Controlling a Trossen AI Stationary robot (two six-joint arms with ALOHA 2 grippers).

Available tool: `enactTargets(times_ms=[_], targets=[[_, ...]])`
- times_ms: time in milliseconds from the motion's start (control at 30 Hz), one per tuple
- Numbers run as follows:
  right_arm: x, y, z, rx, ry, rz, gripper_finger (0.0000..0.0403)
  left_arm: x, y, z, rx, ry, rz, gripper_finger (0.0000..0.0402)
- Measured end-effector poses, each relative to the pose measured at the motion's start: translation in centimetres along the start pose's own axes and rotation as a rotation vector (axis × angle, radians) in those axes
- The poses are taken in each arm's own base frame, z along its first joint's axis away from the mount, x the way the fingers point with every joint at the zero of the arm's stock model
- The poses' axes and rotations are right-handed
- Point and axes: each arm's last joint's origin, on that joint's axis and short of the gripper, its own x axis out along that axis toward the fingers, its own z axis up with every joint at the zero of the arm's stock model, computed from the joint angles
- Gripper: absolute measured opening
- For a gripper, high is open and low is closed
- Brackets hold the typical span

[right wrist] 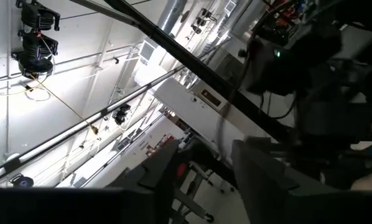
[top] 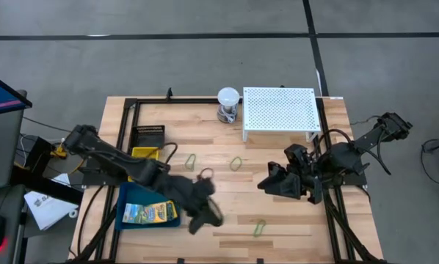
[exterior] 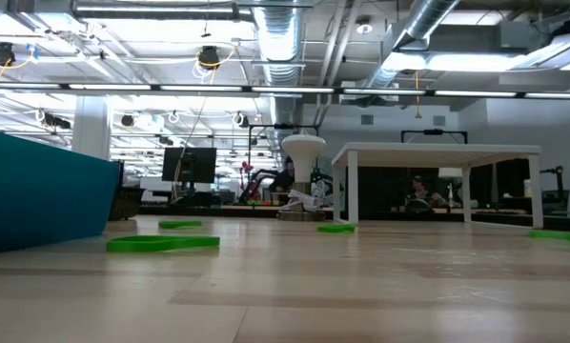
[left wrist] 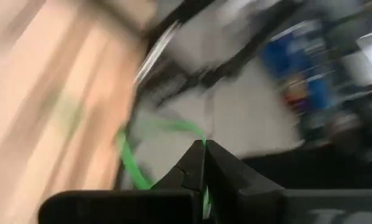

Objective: Pick & Place Office Desk Supplies
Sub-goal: Put the rubber band from the shelf into the black bin

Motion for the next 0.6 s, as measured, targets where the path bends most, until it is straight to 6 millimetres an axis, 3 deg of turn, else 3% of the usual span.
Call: enactTargets(times_ms=[200, 333, 433, 600], targets=[[0.0, -0.1, 0.1, -0.001, -0.004, -0.001, 0.0168, -5.9, 0.9, -4.2, -0.248, 0.313, 0.354, 0.0000], [0.0, 0.1, 0.2, -0.011, -0.016, 0.009, 0.0165, -9.8, 1.5, -5.9, -0.364, 0.346, 0.585, 0.0000], [0.0, 0.0, 0.3, -0.026, -0.035, -0.006, 0.0160, -11.7, 2.5, -6.0, -0.407, 0.216, 0.784, 0.0000], [0.0, 0.0, 0.3, -0.046, -0.062, -0.026, 0.0152, -13.2, 4.0, -4.7, -0.348, -0.179, 0.989, 0.0000]])
